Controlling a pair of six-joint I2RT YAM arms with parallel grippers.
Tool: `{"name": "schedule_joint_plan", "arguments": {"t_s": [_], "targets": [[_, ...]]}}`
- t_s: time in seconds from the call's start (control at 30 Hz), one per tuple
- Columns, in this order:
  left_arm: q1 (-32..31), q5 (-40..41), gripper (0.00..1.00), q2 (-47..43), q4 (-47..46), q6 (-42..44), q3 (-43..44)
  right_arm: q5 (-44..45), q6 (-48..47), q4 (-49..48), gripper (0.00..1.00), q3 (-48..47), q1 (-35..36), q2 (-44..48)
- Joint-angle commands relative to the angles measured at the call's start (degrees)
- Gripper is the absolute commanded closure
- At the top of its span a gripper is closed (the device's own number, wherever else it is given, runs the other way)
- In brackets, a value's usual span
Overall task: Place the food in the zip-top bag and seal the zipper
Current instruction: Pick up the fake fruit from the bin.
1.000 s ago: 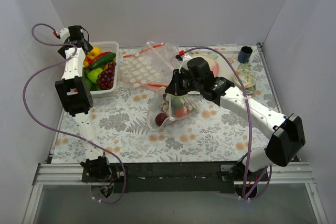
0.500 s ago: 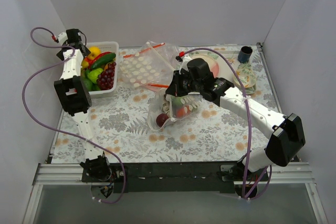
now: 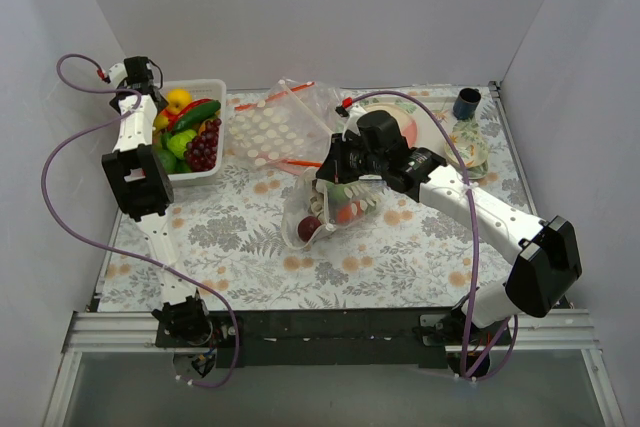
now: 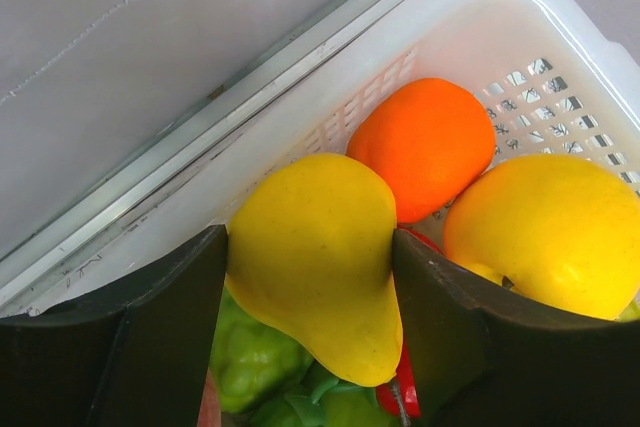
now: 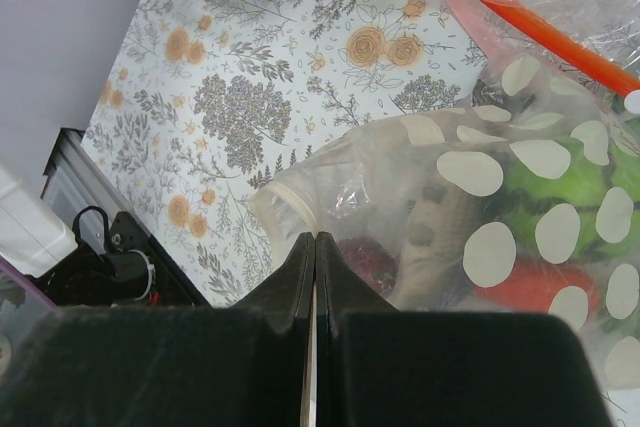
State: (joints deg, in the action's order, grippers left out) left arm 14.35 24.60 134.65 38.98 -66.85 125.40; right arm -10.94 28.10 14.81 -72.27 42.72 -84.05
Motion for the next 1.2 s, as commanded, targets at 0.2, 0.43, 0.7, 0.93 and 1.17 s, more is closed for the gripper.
{"name": "schedule_joint_plan", "arguments": {"t_s": [0.2,0.43,0.7,0.93,1.17], "targets": [[-0.1,-3.8,0.51,-4.0,-1.4,-0.2,0.5,-0.6,-0.8,-2.4,0.99,-0.6,-0.3,0.0],[-0.1,-5.2,0.54,-7.1,-2.0,-0.7,1.2,-0.2,-0.6,-2.4,0.99,-0.7,-0.3,-0.1],[-0.2,-6.1,0.54,-9.8,-3.4,-0.9,0.5,0.2,-0.6,-2.1,0.99,-0.6,-0.3,-0.2],[-0.2,-8.4,0.54,-13.2,-5.3,-1.4,-1.5,0.8,-0.8,-1.9,0.99,-1.2,-0.3,-0.8],[-1.2,-12.6,0.55,-18.0,-5.6,-2.5,-5.1,1.6,-1.6,-0.3,0.99,-3.0,-0.3,-1.9]]}}
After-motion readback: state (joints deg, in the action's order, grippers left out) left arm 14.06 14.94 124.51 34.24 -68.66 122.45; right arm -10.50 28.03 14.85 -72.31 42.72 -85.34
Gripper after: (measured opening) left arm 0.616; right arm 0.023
